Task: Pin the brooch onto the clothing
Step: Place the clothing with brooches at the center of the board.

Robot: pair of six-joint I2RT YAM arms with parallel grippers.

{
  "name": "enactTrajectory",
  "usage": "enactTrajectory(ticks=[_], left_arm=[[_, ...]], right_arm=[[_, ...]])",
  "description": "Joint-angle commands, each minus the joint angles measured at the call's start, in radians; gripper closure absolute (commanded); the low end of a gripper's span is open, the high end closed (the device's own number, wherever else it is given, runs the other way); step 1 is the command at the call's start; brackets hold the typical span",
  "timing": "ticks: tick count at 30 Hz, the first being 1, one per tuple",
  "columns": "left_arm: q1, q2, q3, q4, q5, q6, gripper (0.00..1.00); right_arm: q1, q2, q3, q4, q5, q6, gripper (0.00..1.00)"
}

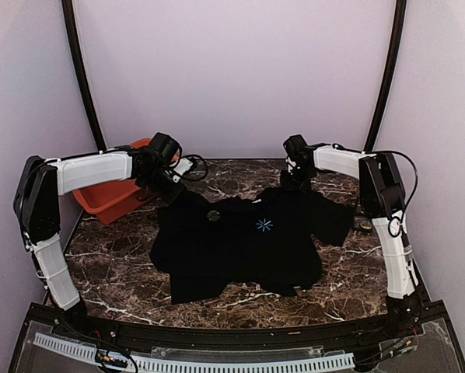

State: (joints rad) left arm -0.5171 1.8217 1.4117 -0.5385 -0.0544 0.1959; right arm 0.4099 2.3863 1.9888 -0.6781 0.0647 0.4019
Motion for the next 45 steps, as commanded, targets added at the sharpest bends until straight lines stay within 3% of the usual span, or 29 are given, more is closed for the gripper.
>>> enactTrajectory(ticks=[1,8,13,17,20,22,23,25,31,33,40,45], left_arm=[[0.0,0.062,0.105,0.041,-0.138,0.008,0.99],[0.01,0.169,0.16,0.03,-0.2,0.025,0.99],[0.027,0.16,0.173,-0.004,-0.226,0.015,0.99],[0.052,0.132,0.177,-0.005,-0.245,0.001,0.91],[0.069,0.117,0.176,0.005,-0.245,-0.002,0.88],[0.076,0.115,0.175,0.008,-0.24,-0.004,0.8],[0.077,0.114,0.175,0.009,-0.227,-0.004,0.69],[0.08,0.112,0.178,-0.002,-0.187,-0.002,0.59],[0.075,0.046,0.167,-0.039,0.102,-0.034,0.4],[0.065,0.027,0.158,-0.04,0.178,-0.044,0.35],[0.012,0.073,0.193,-0.01,0.255,-0.026,0.18],[-0.004,0.172,0.251,-0.013,0.261,-0.011,0.14]], right_arm=[[-0.008,-0.07,-0.023,0.041,0.024,0.009,1.0],[-0.007,-0.066,-0.03,0.056,-0.016,-0.031,1.0],[0.009,-0.112,-0.054,0.061,-0.035,-0.072,0.8],[0.024,-0.163,-0.061,0.027,0.017,-0.101,0.63],[0.038,-0.232,-0.097,0.022,0.04,-0.129,0.57],[0.059,-0.282,-0.139,0.028,0.04,-0.151,0.52],[0.074,-0.305,-0.159,0.029,0.04,-0.168,0.51],[0.095,-0.357,-0.214,0.035,0.036,-0.183,0.48],[0.129,-0.546,-0.453,0.087,-0.084,-0.157,0.46],[0.19,-0.599,-0.523,0.127,-0.114,-0.166,0.37],[0.403,-0.608,-0.637,0.247,-0.146,-0.087,0.36],[0.5,-0.499,-0.58,0.253,-0.155,-0.038,0.35]])
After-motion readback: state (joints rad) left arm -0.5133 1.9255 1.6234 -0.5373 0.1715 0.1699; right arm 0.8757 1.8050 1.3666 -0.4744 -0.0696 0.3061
